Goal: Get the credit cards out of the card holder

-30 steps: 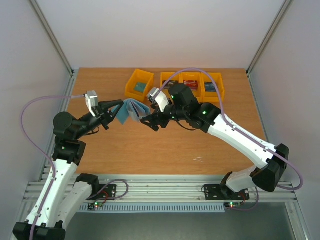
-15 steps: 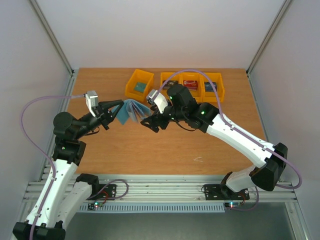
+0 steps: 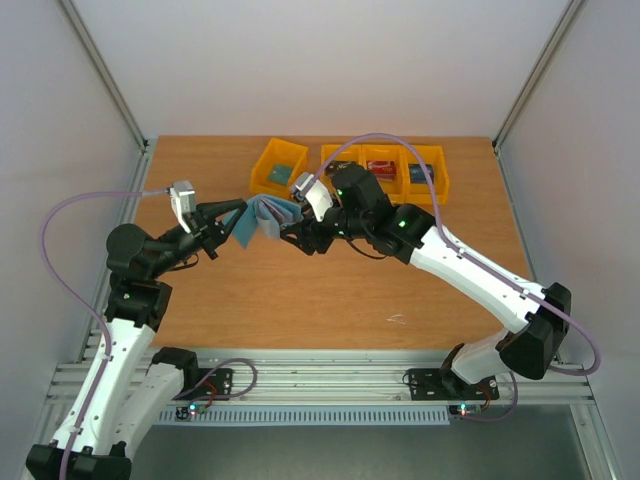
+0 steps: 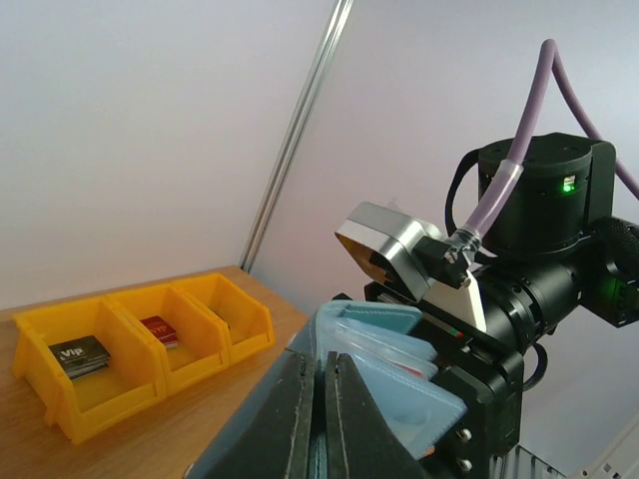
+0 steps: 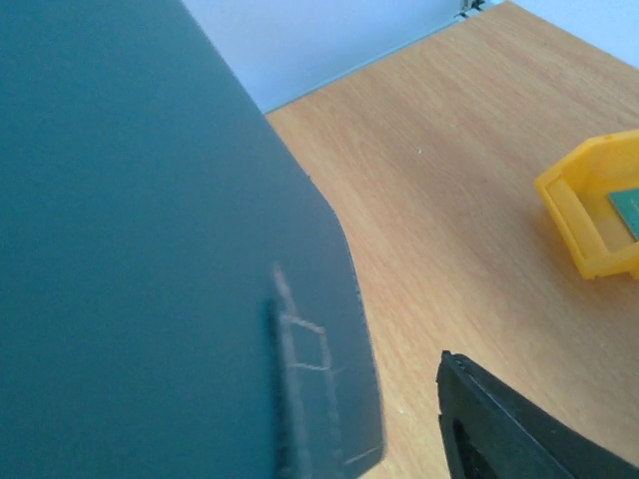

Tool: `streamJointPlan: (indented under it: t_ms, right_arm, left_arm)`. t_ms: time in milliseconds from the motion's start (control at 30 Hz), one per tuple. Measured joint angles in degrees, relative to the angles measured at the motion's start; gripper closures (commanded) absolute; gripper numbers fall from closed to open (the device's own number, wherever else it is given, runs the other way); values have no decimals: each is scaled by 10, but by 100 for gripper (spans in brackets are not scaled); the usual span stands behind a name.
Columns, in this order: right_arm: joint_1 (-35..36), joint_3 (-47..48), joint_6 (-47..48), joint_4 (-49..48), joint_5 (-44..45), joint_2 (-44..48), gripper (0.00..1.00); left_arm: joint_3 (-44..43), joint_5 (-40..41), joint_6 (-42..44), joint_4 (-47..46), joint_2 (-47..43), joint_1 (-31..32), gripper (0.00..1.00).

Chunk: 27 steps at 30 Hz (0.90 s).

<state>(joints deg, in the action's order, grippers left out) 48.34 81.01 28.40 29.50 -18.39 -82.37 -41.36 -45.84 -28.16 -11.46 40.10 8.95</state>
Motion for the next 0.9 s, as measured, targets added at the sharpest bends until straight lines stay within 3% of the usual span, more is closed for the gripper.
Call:
streamJointPlan:
  t_ms: [200, 267, 300, 333, 467, 567, 600, 633, 767, 900]
  right_arm:
    - [0, 22, -15, -10, -4, -14, 67]
    - [0, 29, -17, -11, -9, -16, 79]
    - [0, 33, -16, -12, -12, -17, 92]
    - [0, 35, -16, -12, -15, -18, 98]
    - [2, 43, -18, -3, -26, -20, 99]
    - [3, 43, -20, 6, -25, -21, 99]
    - [3, 45, -23, 9, -23, -21, 99]
    - [3, 50, -26, 14, -20, -23, 99]
    - [3, 109, -57, 61, 42, -48, 99]
    - [18, 201, -88, 129, 177, -97, 99]
  left_arm:
    - [4, -1, 0, 0, 0, 0, 100]
    - [7, -3, 0, 0, -1, 0, 100]
    - [9, -4, 0, 0, -1, 0, 100]
    - [11, -4, 0, 0, -1, 0, 100]
    - [17, 1, 0, 0, -3, 0, 98]
    - [25, 21, 5, 3, -8, 0, 40]
    - [28, 31, 12, 6, -9, 0, 15]
    - [33, 41, 18, 11, -11, 0, 2]
    - [53, 65, 58, 31, -14, 0, 1]
    - [68, 83, 93, 59, -15, 0, 1]
